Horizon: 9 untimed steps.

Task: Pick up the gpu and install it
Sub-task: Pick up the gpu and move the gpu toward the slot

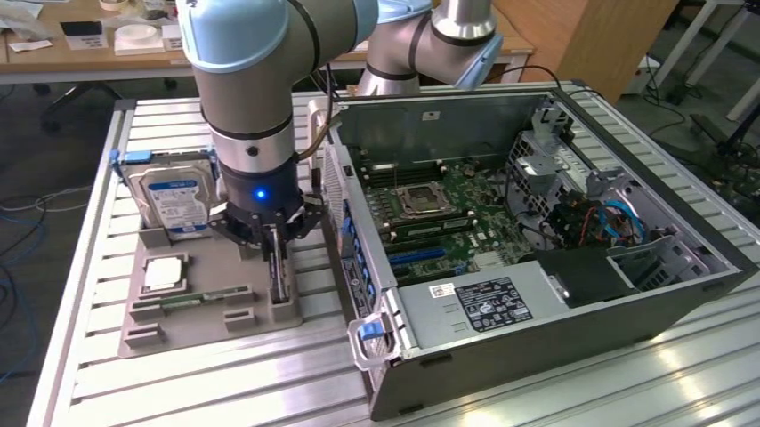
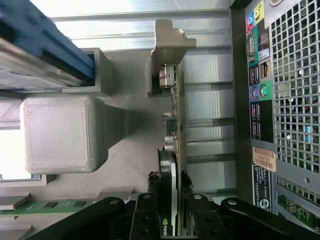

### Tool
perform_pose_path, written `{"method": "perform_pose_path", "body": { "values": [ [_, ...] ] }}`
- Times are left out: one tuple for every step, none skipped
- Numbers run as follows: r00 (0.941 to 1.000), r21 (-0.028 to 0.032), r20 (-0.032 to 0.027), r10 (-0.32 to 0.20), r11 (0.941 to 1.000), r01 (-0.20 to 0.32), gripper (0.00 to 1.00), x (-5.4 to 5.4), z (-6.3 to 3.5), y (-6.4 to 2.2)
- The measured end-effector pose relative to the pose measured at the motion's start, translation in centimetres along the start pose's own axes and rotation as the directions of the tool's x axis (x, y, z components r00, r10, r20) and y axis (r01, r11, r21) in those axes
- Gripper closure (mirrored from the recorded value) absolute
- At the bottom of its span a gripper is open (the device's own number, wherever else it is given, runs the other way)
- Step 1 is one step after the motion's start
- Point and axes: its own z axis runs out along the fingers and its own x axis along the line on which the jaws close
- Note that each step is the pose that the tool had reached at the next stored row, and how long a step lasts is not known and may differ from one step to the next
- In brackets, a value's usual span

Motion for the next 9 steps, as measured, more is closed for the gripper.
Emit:
{"method": "perform_pose_path", "body": {
  "values": [
    [1.0, 0.0, 0.0, 0.0, 1.0, 0.0, 0.73, 0.0, 0.0, 0.0],
    [1.0, 0.0, 0.0, 0.0, 1.0, 0.0, 0.73, 0.0, 0.0, 0.0],
    [1.0, -0.0001, 0.0, 0.0, 1.0, 0.0, 0.73, 0.0, 0.0, 0.0],
    [1.0, 0.0, 0.0, 0.0, 1.0, 0.0, 0.73, 0.0, 0.0, 0.0],
    [1.0, -0.0001, -0.0001, 0.0, 1.0, 0.0, 0.73, 0.0, 0.0, 0.0],
    [1.0, -0.0001, 0.0, 0.0, 1.0, 0.0, 0.73, 0.0, 0.0, 0.0],
    [1.0, -0.0001, 0.0, 0.0, 1.0, 0.0, 0.73, 0.0, 0.0, 0.0],
    [1.0, -0.0001, 0.0, 0.0, 1.0, 0.0, 0.73, 0.0, 0.0, 0.0],
    [1.0, -0.0001, 0.0, 0.0, 1.0, 0.0, 0.73, 0.0, 0.0, 0.0]
  ]
}}
